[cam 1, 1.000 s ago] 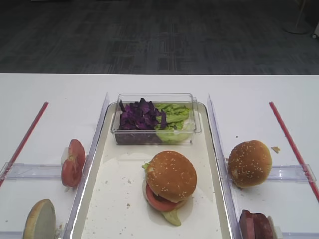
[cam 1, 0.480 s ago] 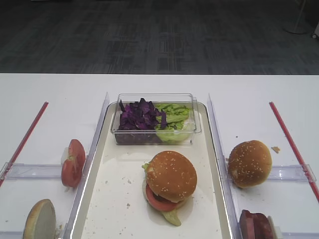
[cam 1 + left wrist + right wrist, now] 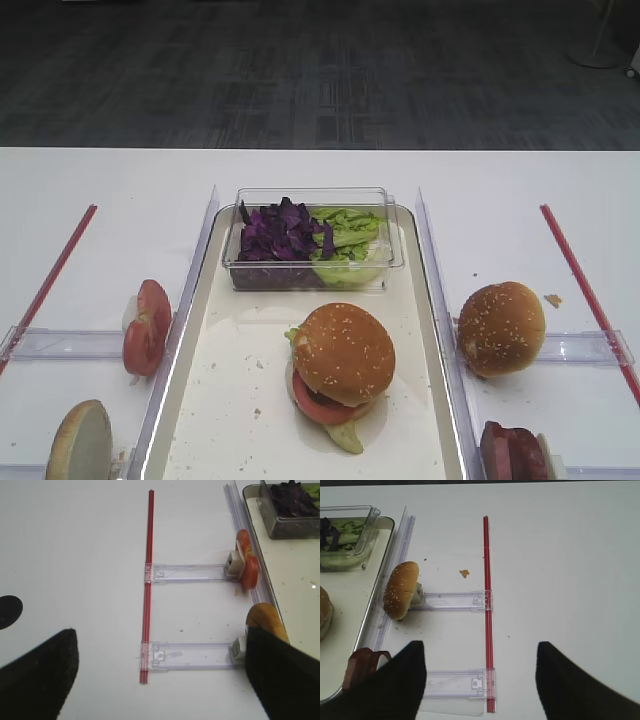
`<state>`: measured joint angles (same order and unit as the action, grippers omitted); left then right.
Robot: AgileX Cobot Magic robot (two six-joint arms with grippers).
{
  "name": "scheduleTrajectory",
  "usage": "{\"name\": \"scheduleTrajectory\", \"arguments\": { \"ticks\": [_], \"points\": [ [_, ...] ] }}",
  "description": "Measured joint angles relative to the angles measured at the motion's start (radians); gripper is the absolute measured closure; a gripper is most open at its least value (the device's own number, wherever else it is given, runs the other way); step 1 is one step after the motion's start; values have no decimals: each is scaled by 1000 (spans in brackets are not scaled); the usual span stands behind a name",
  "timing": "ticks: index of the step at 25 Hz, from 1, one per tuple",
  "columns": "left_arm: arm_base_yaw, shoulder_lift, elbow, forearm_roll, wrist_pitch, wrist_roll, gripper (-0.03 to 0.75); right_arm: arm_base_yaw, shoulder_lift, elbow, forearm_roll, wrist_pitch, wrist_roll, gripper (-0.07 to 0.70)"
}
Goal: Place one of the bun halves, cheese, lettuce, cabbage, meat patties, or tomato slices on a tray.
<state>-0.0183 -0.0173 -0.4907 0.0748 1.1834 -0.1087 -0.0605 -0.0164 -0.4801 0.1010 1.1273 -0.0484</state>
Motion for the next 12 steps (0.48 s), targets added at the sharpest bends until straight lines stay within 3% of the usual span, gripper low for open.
{"name": "scheduleTrajectory", "arguments": {
  "ticks": [12],
  "points": [
    [0, 0, 0, 0, 0, 0, 97, 0, 0, 0, 0, 0, 0, 257]
  ]
}}
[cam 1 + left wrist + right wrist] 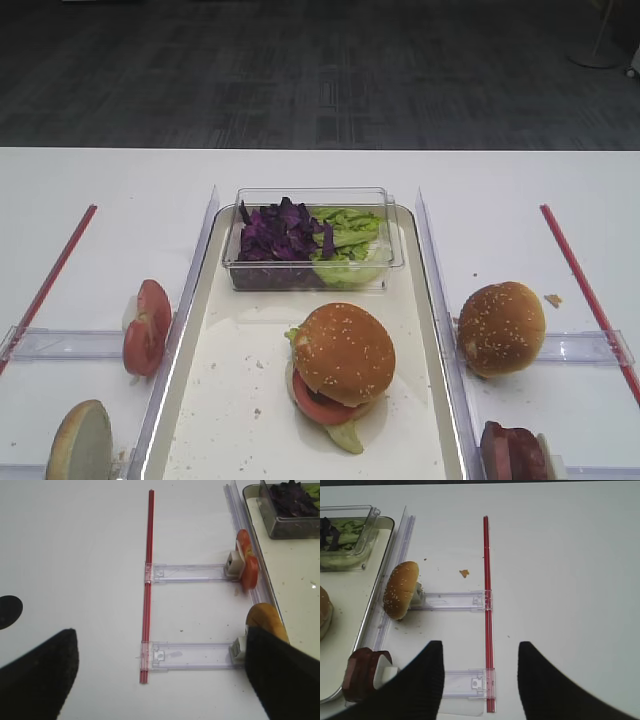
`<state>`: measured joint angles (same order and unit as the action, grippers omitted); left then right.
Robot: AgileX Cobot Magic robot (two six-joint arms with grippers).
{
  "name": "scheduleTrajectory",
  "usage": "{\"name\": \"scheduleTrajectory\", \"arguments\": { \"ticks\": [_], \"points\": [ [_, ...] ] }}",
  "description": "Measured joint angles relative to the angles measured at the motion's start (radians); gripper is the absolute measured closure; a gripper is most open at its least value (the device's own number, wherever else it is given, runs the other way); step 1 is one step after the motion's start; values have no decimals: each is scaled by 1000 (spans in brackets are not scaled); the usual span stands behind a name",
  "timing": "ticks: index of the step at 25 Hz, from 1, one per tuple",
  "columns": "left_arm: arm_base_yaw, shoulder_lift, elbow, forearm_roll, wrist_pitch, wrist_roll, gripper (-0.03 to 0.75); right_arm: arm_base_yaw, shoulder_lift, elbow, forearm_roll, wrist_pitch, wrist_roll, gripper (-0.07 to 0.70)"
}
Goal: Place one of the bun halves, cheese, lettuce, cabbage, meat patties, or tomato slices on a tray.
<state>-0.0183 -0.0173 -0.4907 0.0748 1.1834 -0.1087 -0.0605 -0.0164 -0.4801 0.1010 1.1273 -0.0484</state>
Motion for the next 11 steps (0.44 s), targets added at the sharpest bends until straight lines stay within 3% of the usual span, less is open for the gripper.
{"name": "scheduleTrajectory", "arguments": {
  "ticks": [11],
  "points": [
    [0, 0, 0, 0, 0, 0, 97, 0, 0, 0, 0, 0, 0, 342]
  ]
}}
